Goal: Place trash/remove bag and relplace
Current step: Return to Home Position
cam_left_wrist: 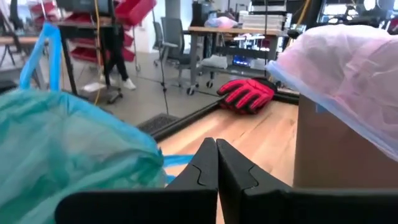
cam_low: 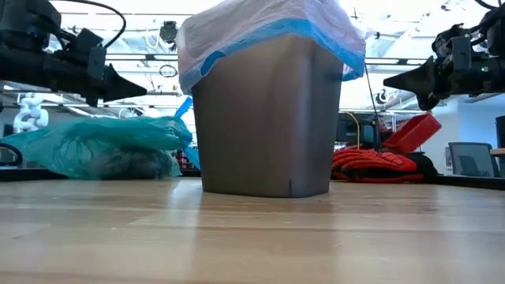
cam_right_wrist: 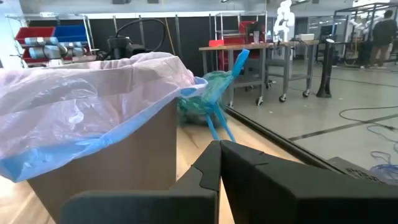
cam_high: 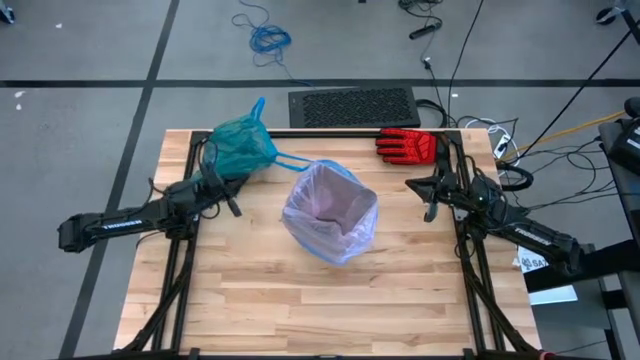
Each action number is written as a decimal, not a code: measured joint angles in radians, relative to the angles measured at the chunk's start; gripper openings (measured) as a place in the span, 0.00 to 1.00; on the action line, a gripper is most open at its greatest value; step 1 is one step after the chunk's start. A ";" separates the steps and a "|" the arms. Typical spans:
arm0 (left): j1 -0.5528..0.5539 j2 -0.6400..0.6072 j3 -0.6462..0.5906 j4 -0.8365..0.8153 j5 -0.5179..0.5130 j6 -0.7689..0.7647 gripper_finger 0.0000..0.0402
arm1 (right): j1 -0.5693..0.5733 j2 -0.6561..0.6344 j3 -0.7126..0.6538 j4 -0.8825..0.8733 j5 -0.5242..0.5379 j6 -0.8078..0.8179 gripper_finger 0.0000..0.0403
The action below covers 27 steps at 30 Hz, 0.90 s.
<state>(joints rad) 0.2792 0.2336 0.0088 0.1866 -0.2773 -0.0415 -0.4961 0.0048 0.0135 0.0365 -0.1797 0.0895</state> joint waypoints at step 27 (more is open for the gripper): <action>0.000 -0.005 -0.001 -0.017 -0.016 0.023 0.00 | 0.000 0.000 0.000 0.005 -0.004 0.082 0.00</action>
<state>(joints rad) 0.2790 0.2283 0.0078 0.1696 -0.2935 -0.0185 -0.4961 0.0048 0.0139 0.0410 -0.1838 0.1711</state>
